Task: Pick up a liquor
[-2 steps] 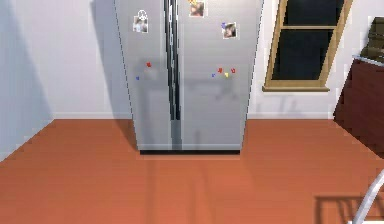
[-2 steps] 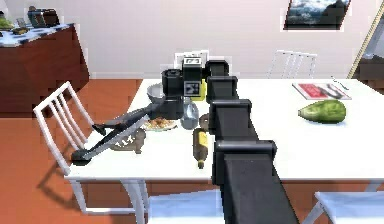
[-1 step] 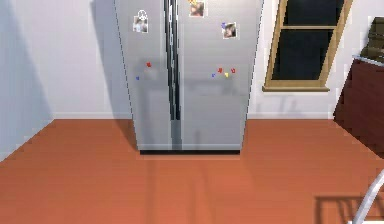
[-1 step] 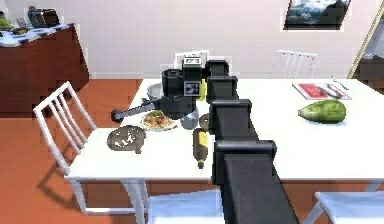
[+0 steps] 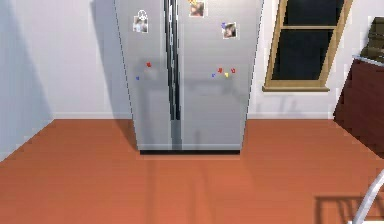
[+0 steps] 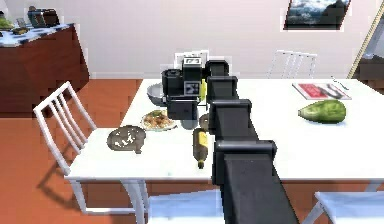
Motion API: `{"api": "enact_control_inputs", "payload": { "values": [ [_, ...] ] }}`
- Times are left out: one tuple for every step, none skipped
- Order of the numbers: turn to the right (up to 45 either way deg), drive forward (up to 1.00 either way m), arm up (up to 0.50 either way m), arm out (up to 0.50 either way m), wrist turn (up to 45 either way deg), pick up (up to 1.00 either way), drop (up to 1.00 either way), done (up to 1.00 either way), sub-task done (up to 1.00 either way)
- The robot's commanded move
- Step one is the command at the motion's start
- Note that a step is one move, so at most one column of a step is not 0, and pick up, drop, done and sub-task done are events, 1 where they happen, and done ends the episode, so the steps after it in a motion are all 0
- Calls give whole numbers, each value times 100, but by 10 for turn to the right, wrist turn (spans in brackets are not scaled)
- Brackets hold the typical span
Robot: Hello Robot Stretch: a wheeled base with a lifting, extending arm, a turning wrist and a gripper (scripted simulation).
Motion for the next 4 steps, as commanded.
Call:
{"api": "enact_control_inputs", "payload": {
  "values": [
    [0,0,0,0,180,0,0,0,0],
    [0,0,-28,0,0,0,0,0,0],
    [0,0,0,0,0,100,0,0,0],
    [0,0,10,0,0,0,0,0,0]
  ]
}}
